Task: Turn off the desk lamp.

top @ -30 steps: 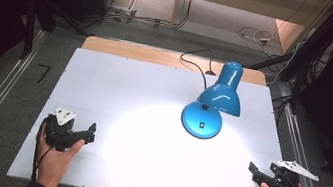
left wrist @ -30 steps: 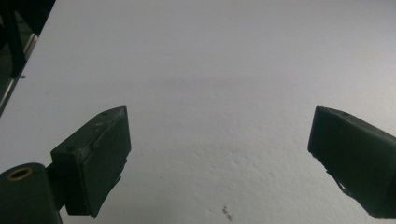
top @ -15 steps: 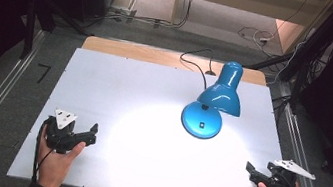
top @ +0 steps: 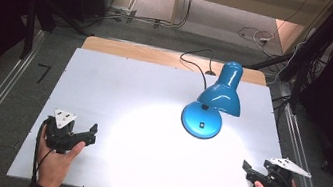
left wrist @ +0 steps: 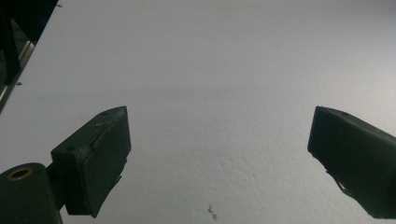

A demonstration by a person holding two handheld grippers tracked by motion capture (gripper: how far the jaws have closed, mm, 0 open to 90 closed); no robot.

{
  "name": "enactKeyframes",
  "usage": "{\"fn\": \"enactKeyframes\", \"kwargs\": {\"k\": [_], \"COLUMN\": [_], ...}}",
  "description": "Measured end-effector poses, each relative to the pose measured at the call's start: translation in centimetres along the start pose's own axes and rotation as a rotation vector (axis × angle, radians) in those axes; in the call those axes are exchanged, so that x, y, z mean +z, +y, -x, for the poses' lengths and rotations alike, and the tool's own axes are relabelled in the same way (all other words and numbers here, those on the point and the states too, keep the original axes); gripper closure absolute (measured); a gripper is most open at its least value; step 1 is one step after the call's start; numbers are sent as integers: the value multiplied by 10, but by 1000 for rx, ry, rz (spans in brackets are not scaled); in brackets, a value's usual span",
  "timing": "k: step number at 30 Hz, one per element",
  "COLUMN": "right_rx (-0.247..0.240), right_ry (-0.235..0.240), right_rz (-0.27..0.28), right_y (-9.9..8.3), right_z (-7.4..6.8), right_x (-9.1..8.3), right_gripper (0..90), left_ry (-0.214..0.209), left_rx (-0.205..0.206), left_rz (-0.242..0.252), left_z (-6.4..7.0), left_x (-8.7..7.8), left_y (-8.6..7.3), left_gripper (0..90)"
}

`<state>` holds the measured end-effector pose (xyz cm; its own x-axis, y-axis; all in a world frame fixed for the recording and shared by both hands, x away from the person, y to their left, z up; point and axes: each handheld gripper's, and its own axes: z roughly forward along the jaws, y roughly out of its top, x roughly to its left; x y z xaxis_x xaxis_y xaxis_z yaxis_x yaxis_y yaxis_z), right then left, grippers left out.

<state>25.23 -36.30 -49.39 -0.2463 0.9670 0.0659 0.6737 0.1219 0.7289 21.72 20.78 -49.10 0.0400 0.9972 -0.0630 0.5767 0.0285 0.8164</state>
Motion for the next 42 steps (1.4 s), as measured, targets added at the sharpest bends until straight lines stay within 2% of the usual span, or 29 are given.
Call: {"fn": "enactKeyframes", "kwargs": {"k": [16, 42], "right_rx": [-23, -61], "right_ry": [16, 51], "right_rz": [2, 8], "right_y": [6, 20], "right_z": [-13, -35], "right_x": [5, 17], "right_gripper": [162, 163], "left_ry": [10, 1], "left_rx": [-17, -18], "left_rz": [-6, -8], "left_z": [-6, -5], "left_x": [4, 5], "left_y": [0, 0], "left_gripper": [68, 68]}}
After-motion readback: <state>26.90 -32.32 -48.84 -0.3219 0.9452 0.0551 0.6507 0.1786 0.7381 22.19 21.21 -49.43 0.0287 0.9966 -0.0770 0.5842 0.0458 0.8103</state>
